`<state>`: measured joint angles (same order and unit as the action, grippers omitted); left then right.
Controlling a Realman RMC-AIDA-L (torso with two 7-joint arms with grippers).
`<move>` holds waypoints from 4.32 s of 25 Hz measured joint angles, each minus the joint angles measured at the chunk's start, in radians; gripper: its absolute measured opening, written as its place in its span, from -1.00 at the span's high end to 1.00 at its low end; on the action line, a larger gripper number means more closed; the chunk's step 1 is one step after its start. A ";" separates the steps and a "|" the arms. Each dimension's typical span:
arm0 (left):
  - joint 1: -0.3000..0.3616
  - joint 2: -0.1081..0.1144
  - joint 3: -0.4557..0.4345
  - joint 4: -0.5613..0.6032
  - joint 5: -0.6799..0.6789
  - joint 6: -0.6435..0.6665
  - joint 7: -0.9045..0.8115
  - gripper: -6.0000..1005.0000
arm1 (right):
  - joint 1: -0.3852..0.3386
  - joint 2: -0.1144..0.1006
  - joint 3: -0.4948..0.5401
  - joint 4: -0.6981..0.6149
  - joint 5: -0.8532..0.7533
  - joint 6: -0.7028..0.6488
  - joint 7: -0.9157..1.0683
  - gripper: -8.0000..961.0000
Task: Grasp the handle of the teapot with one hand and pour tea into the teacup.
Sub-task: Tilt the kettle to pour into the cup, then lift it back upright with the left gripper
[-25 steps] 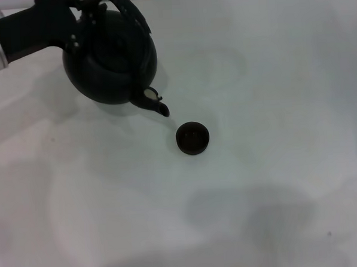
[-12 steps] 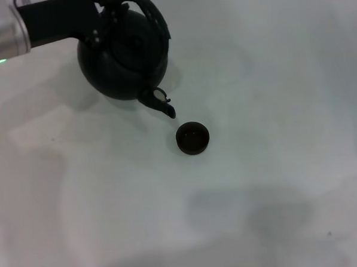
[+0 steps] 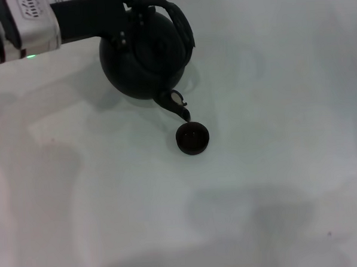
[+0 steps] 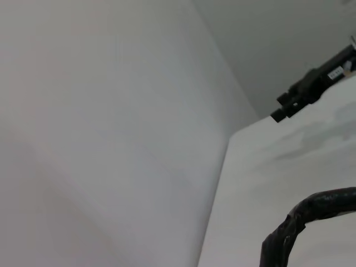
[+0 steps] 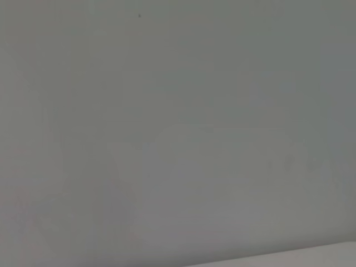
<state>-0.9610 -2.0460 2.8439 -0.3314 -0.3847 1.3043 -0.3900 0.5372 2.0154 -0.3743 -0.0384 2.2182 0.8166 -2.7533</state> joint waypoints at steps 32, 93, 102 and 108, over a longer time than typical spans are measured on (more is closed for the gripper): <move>-0.087 -0.013 0.000 -0.002 0.108 -0.026 0.026 0.78 | -0.001 -0.001 0.000 -0.004 0.000 -0.002 0.014 -0.74; -0.109 -0.028 0.000 0.005 0.137 -0.035 0.030 0.78 | -0.006 -0.005 0.012 -0.005 0.001 -0.002 0.024 -0.74; -0.057 -0.026 0.000 0.021 0.067 0.007 0.028 0.78 | -0.006 -0.006 0.012 -0.005 0.000 -0.004 0.020 -0.74; -0.014 -0.025 0.000 0.021 0.003 0.041 0.028 0.78 | -0.008 -0.006 0.005 -0.015 -0.004 -0.015 0.023 -0.74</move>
<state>-0.9747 -2.0709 2.8440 -0.3102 -0.3813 1.3448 -0.3620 0.5290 2.0095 -0.3692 -0.0531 2.2146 0.8012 -2.7304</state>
